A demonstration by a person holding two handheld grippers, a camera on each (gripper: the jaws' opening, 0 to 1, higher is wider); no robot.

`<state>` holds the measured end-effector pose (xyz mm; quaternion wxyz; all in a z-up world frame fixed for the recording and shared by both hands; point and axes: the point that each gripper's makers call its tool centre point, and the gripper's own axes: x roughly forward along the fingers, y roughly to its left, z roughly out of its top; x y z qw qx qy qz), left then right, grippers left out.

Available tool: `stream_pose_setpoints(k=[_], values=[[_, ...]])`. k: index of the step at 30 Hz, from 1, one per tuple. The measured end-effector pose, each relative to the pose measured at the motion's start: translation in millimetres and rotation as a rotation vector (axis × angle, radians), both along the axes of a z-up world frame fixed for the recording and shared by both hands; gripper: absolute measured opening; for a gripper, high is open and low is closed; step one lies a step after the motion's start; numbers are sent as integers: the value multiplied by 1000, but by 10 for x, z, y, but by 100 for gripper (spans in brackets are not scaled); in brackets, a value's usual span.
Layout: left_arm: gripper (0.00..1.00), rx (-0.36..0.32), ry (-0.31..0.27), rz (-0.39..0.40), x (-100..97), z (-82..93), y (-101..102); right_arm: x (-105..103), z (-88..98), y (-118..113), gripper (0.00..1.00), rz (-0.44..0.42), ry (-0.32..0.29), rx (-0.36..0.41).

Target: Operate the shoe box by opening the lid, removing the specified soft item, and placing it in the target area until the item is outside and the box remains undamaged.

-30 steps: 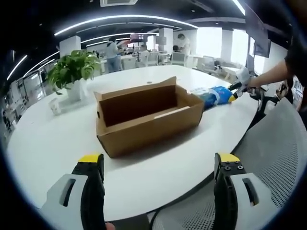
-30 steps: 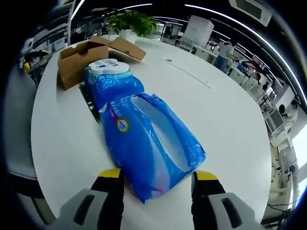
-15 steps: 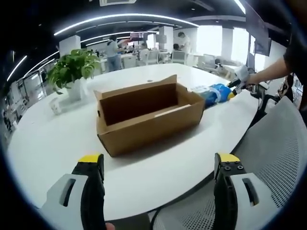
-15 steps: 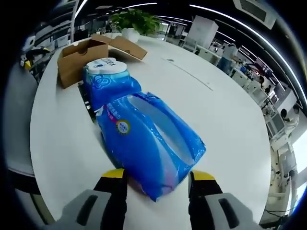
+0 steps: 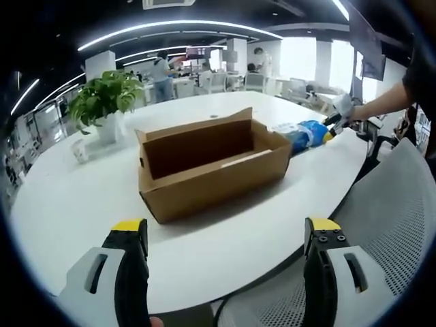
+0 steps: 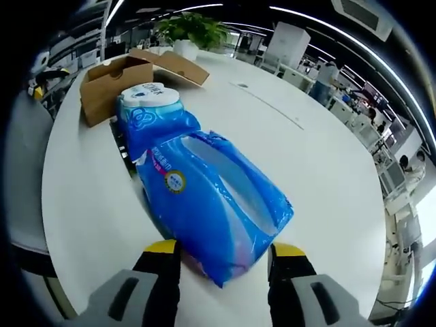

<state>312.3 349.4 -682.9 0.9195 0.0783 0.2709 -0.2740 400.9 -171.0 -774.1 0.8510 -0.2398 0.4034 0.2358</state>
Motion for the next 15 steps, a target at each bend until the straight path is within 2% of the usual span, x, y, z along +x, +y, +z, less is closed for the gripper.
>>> stream_pose_setpoints(k=[15], values=[[95, -8, -13, 9, 12, 25, 1, -12, 20, 20, 50, -17, -3, 4]])
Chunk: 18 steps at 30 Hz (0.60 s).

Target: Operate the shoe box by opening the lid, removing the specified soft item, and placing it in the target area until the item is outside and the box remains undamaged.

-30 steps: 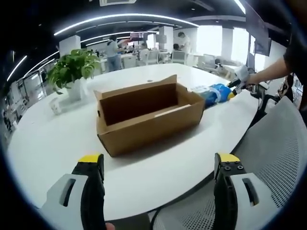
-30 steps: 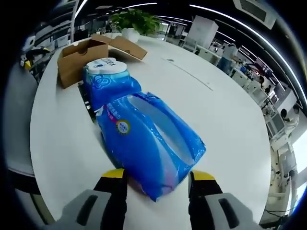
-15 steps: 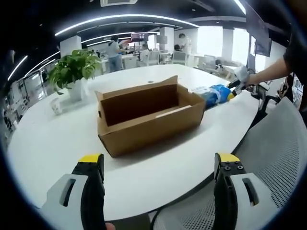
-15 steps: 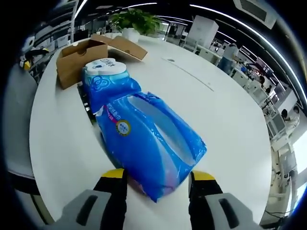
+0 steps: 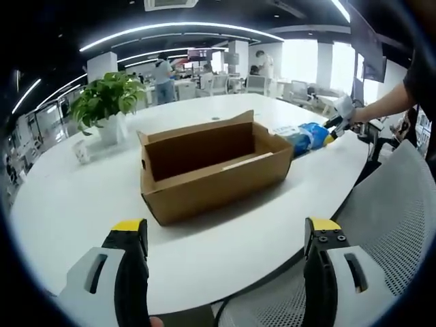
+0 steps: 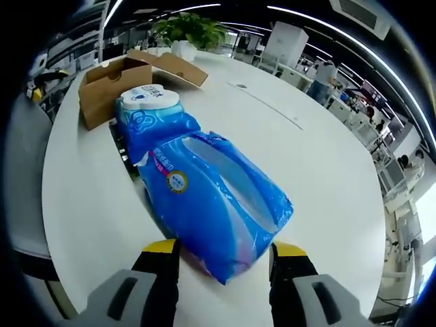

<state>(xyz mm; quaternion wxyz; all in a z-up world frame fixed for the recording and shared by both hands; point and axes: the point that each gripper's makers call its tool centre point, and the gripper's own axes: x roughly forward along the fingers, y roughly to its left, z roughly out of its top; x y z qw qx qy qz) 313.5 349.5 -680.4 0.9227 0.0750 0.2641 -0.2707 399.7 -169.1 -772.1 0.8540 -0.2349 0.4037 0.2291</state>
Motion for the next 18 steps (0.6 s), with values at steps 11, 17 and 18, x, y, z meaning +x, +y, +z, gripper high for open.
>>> stream_pose_setpoints(k=[11, 17, 18], values=[[95, -16, -24, -2, 17, 51, -9, -77, 124, 19, 53, -15, -14, 4], [96, -27, -35, -4, 22, 73, -22, -95, 290, 89, 55, -4, -35, 17], [96, -37, -39, -3, 26, 85, -26, -95, 331, 117, 55, 12, -43, 13]])
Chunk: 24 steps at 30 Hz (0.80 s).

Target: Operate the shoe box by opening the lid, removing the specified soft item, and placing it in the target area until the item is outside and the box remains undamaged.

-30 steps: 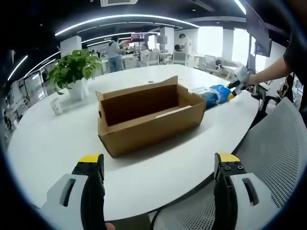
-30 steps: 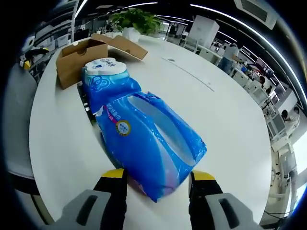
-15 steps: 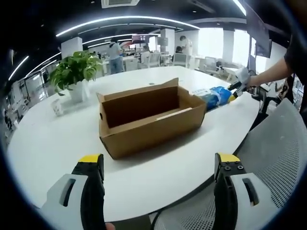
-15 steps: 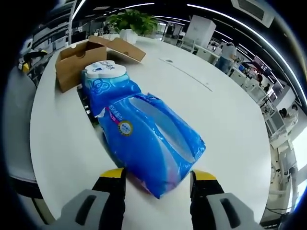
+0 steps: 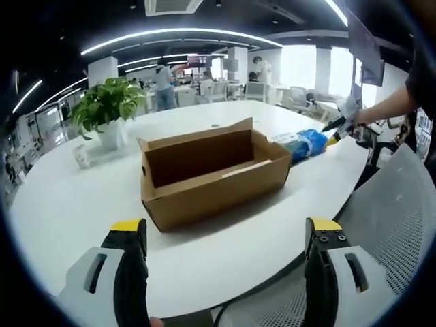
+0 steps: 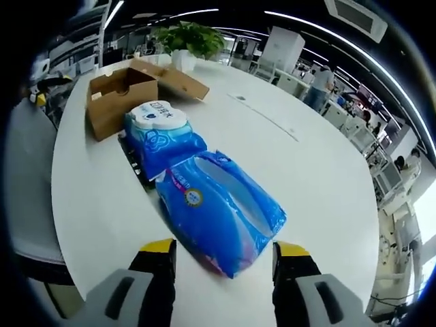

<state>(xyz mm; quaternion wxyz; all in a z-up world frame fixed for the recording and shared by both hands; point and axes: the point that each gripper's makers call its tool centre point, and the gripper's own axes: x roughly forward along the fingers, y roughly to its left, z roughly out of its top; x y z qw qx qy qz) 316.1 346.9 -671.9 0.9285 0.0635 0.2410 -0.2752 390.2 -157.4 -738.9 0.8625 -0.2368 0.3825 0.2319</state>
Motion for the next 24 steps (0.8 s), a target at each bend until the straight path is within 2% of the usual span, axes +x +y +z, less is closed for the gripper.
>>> stream_pose_setpoints(k=[7, 21, 24], values=[[97, -21, -17, -4, 1, 42, -24, 1, 231, 196, 57, 60, -25, 15], [99, -40, -31, -19, -3, 72, -45, 85, 626, 764, 62, 222, -73, 35], [99, -43, -33, -22, -2, 77, -51, 85, 709, 949, 63, 270, -78, 82]])
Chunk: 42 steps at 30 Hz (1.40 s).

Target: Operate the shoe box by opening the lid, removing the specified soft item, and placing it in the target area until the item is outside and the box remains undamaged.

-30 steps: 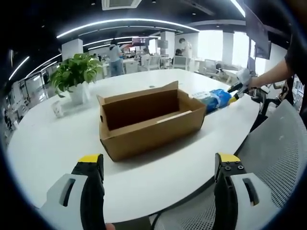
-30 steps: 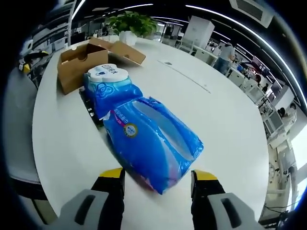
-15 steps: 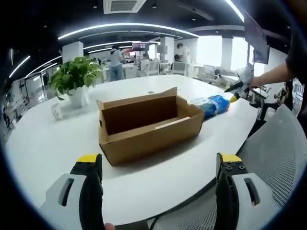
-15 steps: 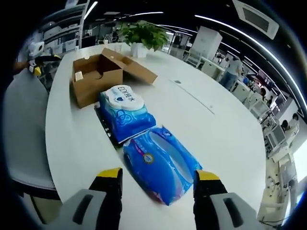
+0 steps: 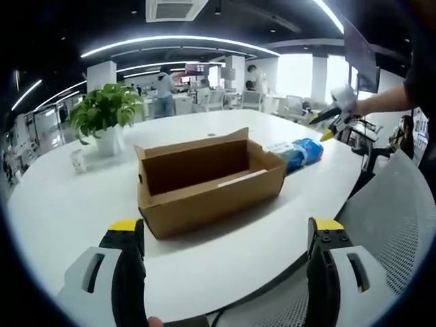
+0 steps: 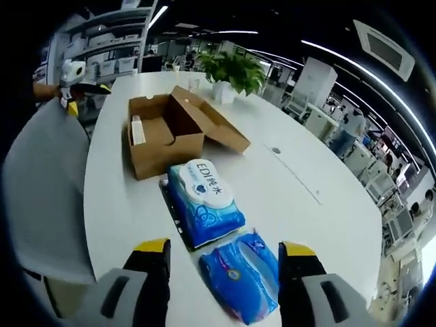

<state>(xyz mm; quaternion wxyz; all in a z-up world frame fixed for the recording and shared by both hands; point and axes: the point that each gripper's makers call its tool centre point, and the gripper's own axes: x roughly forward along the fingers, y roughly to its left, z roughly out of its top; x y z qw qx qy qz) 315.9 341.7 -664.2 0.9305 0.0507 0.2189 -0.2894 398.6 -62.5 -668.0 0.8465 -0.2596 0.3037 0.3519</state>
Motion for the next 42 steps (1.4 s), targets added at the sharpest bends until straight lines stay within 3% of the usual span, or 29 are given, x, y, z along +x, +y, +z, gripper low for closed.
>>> stream_pose_setpoints(k=[17, 31, 42], values=[[99, -7, -12, 3, 8, 24, 3, 170, 262, 684, 67, 174, -3, -9], [99, -13, -23, 11, 18, 39, 35, 314, 327, 1249, 65, 288, 47, 2], [99, -6, -19, 1, 3, 24, 21, 384, 252, 1541, 59, 353, 72, 0]])
